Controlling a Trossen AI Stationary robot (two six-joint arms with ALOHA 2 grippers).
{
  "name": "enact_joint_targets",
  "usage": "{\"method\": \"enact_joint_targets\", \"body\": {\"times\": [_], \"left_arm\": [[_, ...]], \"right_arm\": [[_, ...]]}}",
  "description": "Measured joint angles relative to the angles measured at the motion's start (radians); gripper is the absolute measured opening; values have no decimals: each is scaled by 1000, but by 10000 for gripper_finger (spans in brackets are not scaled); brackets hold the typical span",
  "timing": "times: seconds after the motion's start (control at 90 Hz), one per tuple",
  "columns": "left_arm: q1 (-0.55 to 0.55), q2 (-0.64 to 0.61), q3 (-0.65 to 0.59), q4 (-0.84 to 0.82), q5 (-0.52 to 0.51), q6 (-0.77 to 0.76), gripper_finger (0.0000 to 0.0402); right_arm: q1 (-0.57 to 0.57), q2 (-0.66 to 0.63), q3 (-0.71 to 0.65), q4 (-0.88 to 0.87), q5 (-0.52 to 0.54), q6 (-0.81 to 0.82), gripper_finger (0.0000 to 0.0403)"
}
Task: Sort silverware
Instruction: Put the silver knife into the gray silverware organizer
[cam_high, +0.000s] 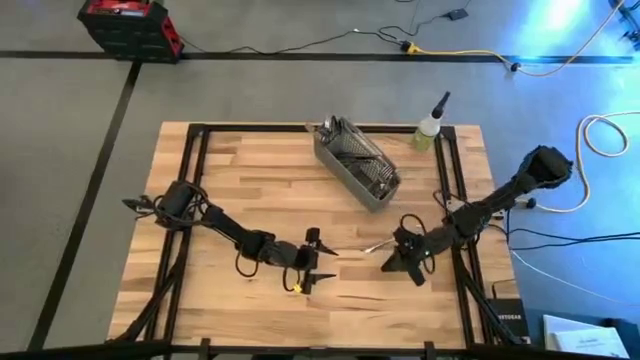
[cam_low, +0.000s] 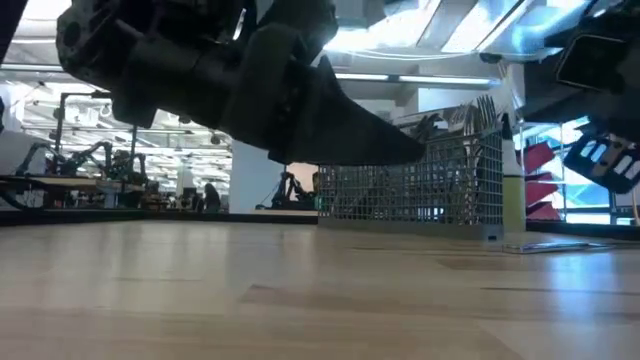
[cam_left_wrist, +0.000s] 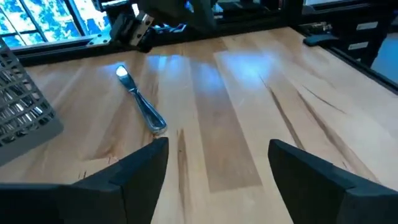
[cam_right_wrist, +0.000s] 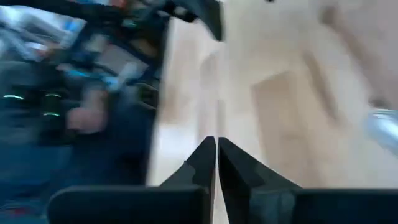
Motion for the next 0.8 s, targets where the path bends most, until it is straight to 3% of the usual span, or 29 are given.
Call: {"method": "enact_joint_targets", "body": {"times": [0.144,0.256,0.4,0.8], "left_arm": [[-5,0,0,-9,0,-2,263],[-9,0,-1,-19,0,-2,263],[-11,0,-1,-17,0,3,263],[-9,0,-1,-15,0,2,263]], "right_arm": [[94,-1,-3,-155,319,32,0],[135,-1,-3,-337,442,198,0],[149,-1,16,-568,461,374,0],[147,-5,151,-1016,479,472,0]]}}
